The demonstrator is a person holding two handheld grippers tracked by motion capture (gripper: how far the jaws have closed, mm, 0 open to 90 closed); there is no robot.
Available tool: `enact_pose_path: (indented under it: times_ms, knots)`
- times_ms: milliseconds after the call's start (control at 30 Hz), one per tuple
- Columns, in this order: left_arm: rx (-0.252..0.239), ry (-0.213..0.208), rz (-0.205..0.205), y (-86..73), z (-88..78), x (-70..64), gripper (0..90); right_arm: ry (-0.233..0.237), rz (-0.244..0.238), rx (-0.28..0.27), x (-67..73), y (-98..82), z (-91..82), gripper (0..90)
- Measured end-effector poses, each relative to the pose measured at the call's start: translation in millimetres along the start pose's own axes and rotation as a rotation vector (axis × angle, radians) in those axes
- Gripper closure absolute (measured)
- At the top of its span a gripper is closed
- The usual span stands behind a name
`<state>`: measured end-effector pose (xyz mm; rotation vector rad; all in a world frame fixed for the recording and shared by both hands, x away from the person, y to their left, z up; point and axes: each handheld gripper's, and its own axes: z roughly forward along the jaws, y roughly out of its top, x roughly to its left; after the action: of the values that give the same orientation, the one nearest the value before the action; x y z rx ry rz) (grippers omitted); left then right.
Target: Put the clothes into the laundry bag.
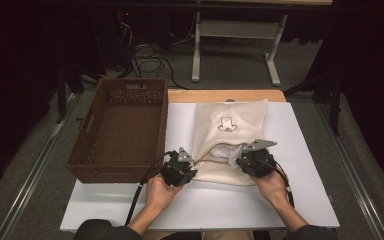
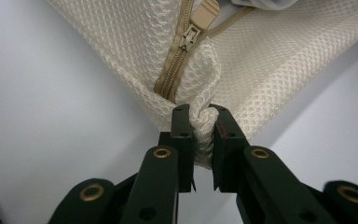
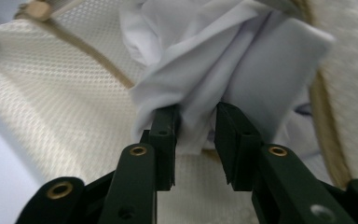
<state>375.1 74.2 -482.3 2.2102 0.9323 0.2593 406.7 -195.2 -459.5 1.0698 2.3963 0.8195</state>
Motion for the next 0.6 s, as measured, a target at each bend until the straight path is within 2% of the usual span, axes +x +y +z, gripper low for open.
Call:
enact_pose_path:
  times_ms: [100,233,300,433,500,600]
  knots:
    - [0.0,-0.001,-0.008,-2.4,-1.9,2.0,81.2,-0.008,0.01,-0.01,-1.1,5.0,10.6,80.1]
    - [0.005,0.009,0.005,-2.5,-2.4,-0.6,81.7,-0.041,-0.012,-0.015,-4.2,12.8,20.2,86.1]
    - [0.005,0.015,0.014,-2.3,-3.4,-2.2,81.9,-0.053,-0.014,-0.005,-7.1,16.7,23.2,86.6]
    - [0.001,0.018,0.023,-2.0,-6.4,-3.4,82.0,-0.093,-0.011,-0.021,-13.5,25.0,35.2,86.4]
    - [-0.002,0.019,0.019,-2.4,-7.4,-2.5,82.0,-0.09,0.021,-0.01,-16.9,29.5,42.0,85.8]
    - [-0.008,0.014,0.009,-2.6,-8.4,-1.4,81.9,-0.068,0.014,-0.016,-17.3,30.6,43.5,79.9]
